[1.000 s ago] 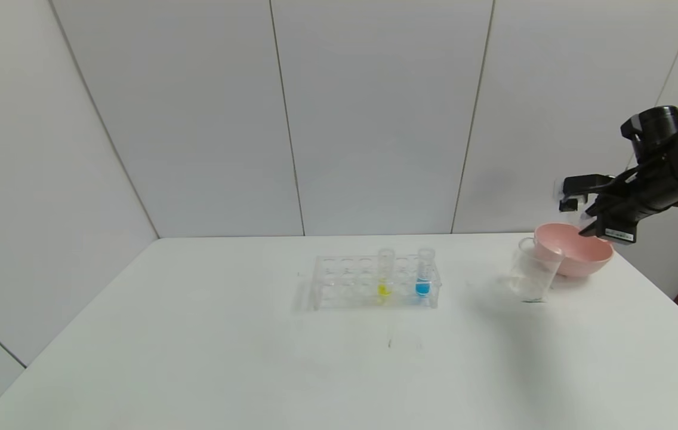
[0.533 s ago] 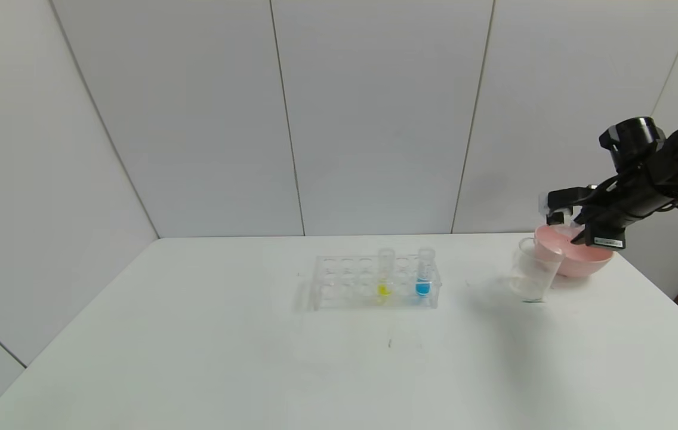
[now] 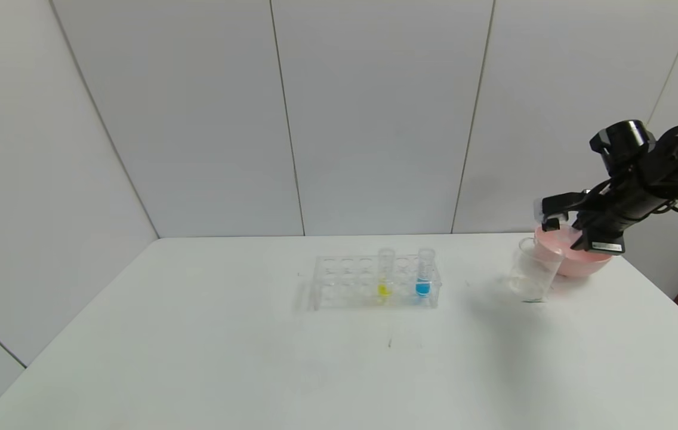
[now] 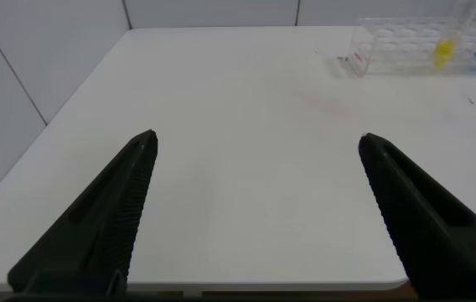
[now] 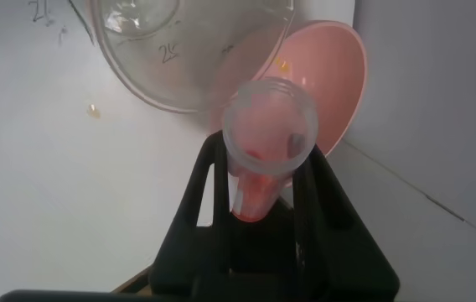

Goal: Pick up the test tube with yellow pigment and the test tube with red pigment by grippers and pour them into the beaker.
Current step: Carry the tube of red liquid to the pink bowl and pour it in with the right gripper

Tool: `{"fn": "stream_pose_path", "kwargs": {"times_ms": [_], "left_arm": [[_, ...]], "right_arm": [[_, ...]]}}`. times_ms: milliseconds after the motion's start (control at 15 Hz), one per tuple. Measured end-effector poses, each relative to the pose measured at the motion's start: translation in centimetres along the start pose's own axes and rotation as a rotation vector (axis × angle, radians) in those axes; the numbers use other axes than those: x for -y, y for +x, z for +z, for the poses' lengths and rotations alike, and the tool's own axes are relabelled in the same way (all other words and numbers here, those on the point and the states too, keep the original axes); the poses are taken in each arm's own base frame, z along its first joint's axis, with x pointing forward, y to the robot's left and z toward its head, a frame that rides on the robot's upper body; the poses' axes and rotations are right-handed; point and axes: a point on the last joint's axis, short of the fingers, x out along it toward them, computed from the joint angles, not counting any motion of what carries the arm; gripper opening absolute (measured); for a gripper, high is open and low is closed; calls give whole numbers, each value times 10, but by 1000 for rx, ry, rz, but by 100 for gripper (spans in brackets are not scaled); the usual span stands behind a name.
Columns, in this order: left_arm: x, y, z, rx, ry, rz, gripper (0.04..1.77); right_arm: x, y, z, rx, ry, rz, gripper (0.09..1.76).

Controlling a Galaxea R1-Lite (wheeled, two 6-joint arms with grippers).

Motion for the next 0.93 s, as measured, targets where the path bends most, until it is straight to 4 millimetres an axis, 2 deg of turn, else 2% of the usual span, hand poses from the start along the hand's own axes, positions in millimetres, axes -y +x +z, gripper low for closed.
{"fn": "stream_pose_path", "kwargs": {"times_ms": [933], "left_arm": [[0, 0, 0, 0, 0, 0, 172]], "right_arm": [[-5, -5, 21, -231, -46, -62, 50]]}}
